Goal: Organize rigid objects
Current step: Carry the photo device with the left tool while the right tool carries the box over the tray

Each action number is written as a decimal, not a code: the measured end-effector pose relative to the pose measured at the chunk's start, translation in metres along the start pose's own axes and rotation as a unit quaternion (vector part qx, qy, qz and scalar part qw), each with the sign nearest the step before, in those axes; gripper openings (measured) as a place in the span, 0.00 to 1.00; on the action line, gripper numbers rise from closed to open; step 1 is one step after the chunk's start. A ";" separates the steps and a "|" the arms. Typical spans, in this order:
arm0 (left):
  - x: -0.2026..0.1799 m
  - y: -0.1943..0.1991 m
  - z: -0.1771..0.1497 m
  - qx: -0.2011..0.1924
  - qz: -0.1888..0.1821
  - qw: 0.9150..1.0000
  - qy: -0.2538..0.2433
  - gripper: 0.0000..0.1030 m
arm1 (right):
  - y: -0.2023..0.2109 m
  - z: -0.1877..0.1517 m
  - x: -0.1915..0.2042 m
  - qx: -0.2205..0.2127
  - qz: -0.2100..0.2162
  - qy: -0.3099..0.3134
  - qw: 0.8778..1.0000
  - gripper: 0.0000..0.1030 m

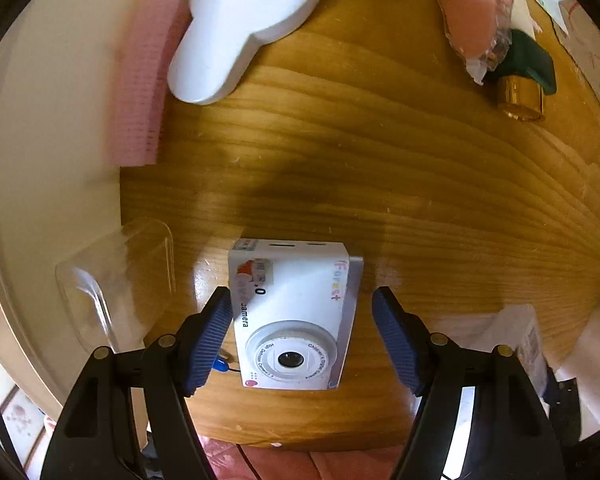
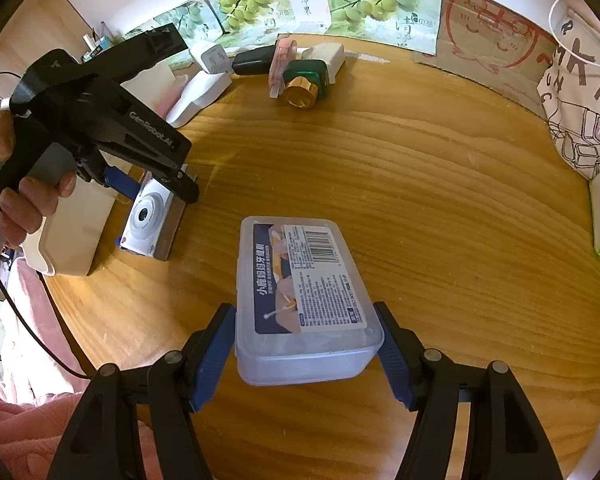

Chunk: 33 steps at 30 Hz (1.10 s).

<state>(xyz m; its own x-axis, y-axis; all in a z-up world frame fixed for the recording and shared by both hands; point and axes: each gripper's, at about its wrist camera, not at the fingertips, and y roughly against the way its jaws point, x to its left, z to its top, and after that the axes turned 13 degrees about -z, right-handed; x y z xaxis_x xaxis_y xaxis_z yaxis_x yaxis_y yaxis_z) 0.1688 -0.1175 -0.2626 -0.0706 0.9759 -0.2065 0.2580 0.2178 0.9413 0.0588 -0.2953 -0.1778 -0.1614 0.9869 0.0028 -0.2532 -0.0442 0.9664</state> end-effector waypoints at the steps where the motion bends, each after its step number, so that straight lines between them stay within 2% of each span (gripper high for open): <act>1: -0.005 0.001 -0.004 -0.001 0.003 1.000 -0.002 0.70 | 0.000 0.000 0.000 0.001 -0.001 0.000 1.000 0.66; 5: -0.001 0.003 -0.007 -0.010 0.007 1.000 0.000 0.60 | 0.002 -0.001 0.000 0.003 -0.006 0.001 1.000 0.66; 8: 0.005 0.009 -0.008 -0.013 -0.009 1.000 0.010 0.59 | 0.004 -0.001 0.000 0.007 -0.012 -0.002 1.000 0.66; 13: 0.016 0.021 -0.010 -0.007 -0.022 1.000 -0.005 0.59 | 0.011 0.000 0.001 0.005 -0.022 0.000 1.000 0.65; 22: 0.006 0.062 -0.027 -0.028 -0.058 0.996 -0.058 0.59 | 0.030 0.011 0.011 -0.012 -0.034 -0.003 0.999 0.65; 33: -0.006 0.141 -0.046 -0.086 -0.095 0.983 -0.132 0.59 | 0.055 0.025 0.039 -0.029 -0.053 0.006 0.998 0.65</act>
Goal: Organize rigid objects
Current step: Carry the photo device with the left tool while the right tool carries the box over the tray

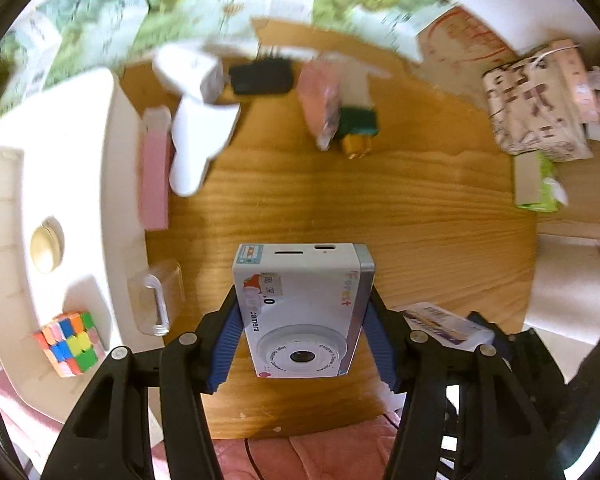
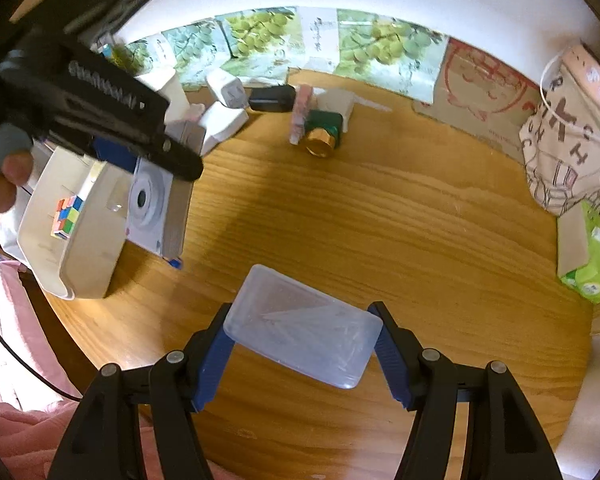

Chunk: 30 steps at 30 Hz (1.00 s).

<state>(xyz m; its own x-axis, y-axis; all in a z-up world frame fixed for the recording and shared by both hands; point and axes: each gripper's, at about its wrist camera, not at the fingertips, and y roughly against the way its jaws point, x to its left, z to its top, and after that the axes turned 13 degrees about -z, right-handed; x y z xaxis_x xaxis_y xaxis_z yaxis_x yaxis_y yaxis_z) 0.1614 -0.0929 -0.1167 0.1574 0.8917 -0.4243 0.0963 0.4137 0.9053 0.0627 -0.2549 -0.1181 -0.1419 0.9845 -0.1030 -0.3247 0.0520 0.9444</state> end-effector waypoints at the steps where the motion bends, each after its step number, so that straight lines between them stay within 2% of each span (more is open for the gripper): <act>1: -0.004 0.009 0.001 -0.008 -0.003 1.000 -0.008 0.59 | 0.003 0.002 0.003 -0.003 -0.002 0.001 1.000 0.65; 6: -0.017 0.043 0.004 -0.046 0.000 0.998 -0.037 0.59 | 0.022 0.015 0.021 -0.022 -0.008 0.008 1.000 0.65; 10: -0.006 0.063 0.006 -0.073 0.000 0.997 -0.041 0.59 | 0.034 0.030 0.037 -0.037 -0.010 0.015 0.999 0.65; 21: 0.060 0.120 0.007 -0.129 -0.004 0.992 -0.014 0.59 | 0.053 0.064 0.094 -0.057 -0.009 0.053 0.997 0.65; 30: 0.119 0.141 0.002 -0.154 -0.017 0.988 0.019 0.59 | 0.067 0.086 0.142 -0.058 -0.006 0.078 0.995 0.65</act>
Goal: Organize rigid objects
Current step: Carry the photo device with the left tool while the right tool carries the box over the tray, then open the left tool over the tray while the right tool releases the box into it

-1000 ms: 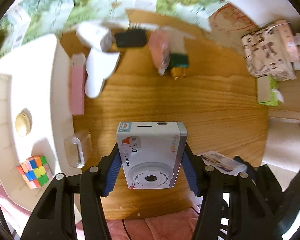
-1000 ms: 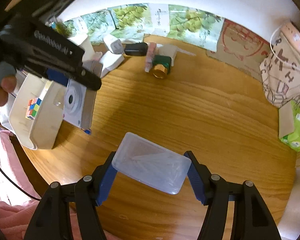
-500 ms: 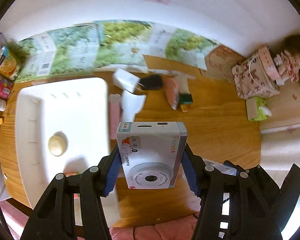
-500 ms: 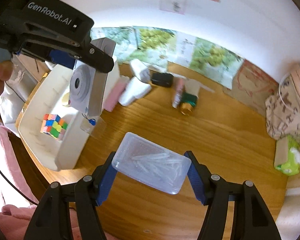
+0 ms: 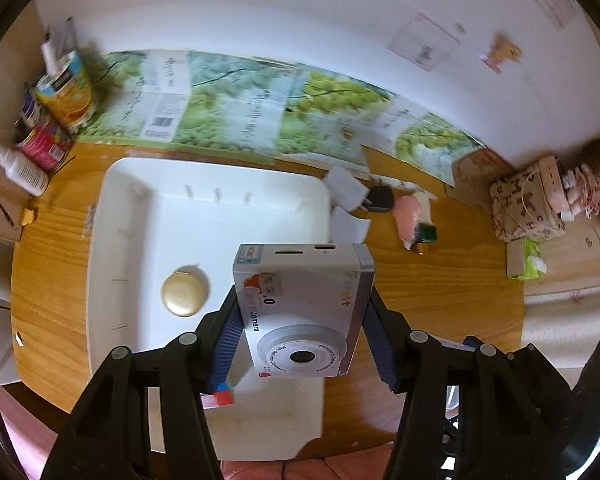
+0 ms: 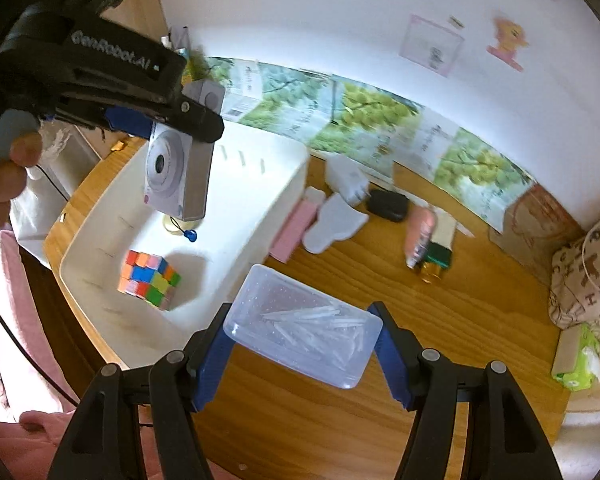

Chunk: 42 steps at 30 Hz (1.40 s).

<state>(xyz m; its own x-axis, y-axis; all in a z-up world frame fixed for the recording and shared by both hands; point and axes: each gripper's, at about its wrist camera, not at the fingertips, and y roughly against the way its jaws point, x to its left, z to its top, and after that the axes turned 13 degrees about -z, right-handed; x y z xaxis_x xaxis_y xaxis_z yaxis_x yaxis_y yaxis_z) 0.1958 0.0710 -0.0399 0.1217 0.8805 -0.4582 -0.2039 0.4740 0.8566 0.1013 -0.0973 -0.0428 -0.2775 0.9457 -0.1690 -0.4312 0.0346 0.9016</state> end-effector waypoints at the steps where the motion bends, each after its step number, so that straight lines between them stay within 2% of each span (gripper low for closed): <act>1: 0.005 0.002 0.000 0.000 0.000 1.000 0.002 0.59 | 0.002 0.004 0.006 0.000 0.001 0.001 1.000 0.65; 10: 0.048 0.009 -0.001 0.001 0.016 1.000 0.020 0.59 | 0.008 0.028 0.047 -0.001 0.025 0.006 1.000 0.65; 21: 0.096 0.004 -0.003 0.023 0.058 0.997 0.053 0.59 | -0.001 0.041 0.094 0.012 0.064 0.014 0.998 0.65; 31: 0.097 -0.004 -0.003 0.043 0.065 0.996 0.035 0.59 | -0.007 0.042 0.114 0.020 0.067 0.015 0.997 0.65; 38: 0.103 -0.015 -0.006 0.053 0.058 0.996 0.051 0.61 | -0.013 0.039 0.114 0.025 0.055 0.008 0.998 0.65; 42: 0.105 -0.008 -0.005 0.039 0.051 0.997 0.053 0.63 | -0.016 0.041 0.112 0.021 0.051 0.006 0.998 0.71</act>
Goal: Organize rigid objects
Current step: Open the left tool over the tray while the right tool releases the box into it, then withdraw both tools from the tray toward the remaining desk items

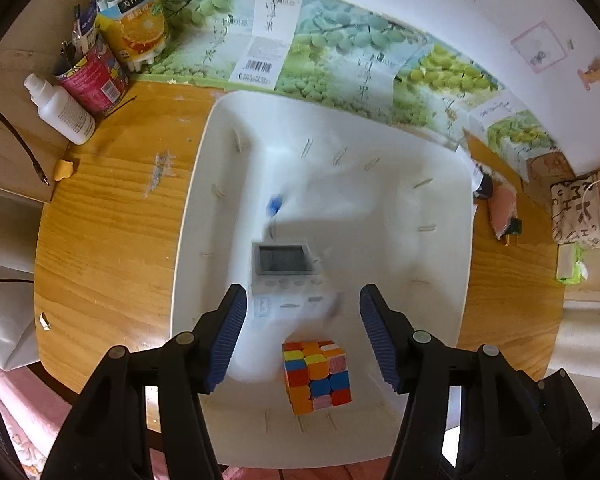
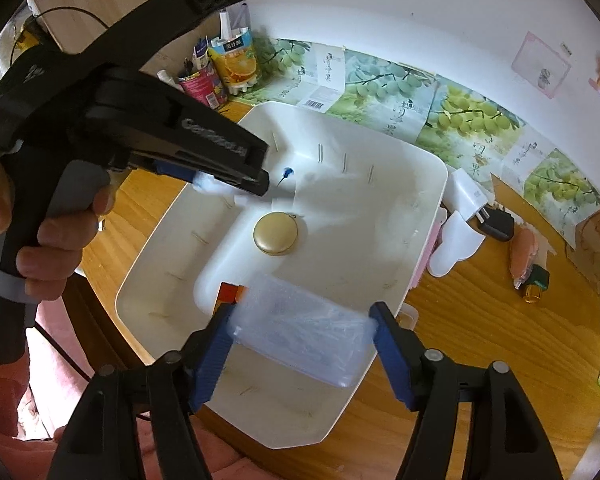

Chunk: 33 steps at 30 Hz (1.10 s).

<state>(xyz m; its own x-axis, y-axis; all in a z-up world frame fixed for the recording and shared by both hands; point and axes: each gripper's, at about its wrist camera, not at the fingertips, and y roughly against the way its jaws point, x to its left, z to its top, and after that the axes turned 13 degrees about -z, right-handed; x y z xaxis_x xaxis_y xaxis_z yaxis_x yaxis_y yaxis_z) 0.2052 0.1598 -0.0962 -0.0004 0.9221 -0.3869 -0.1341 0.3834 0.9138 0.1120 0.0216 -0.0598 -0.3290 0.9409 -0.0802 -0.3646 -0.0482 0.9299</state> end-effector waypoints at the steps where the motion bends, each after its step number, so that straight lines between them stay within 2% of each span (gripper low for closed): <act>1: 0.001 0.003 0.001 -0.007 0.001 1.000 0.002 0.67 | 0.000 0.001 0.000 -0.002 -0.005 0.002 1.000 0.71; 4: 0.003 0.011 0.002 -0.032 0.005 0.999 0.014 0.73 | 0.002 0.003 0.000 -0.011 -0.007 0.000 1.000 0.72; 11: 0.003 0.006 -0.003 -0.030 -0.001 0.999 0.022 0.73 | 0.005 0.000 -0.008 -0.026 -0.009 -0.012 1.000 0.74; 18: -0.008 0.009 -0.012 -0.074 -0.022 0.997 0.007 0.73 | 0.005 -0.015 -0.027 -0.043 -0.016 -0.028 0.999 0.74; 26: -0.023 0.015 -0.033 -0.150 -0.050 0.987 -0.002 0.73 | 0.017 -0.044 -0.059 -0.099 -0.013 -0.028 0.995 0.74; 29: -0.029 0.021 -0.043 -0.186 -0.062 0.981 0.005 0.73 | 0.021 -0.055 -0.076 -0.118 -0.005 -0.033 0.992 0.74; 33: -0.033 0.027 -0.058 -0.228 -0.059 0.971 0.030 0.73 | 0.028 -0.069 -0.102 -0.139 0.008 -0.045 0.989 0.74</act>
<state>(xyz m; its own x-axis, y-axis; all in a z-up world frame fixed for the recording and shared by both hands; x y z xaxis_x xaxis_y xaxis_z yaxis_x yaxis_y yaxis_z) 0.1444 0.1366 -0.0661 -0.0146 0.8630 -0.5049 -0.5623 0.4105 0.7179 0.0753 -0.0992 -0.0501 -0.2622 0.9647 -0.0229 -0.5895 -0.1414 0.7953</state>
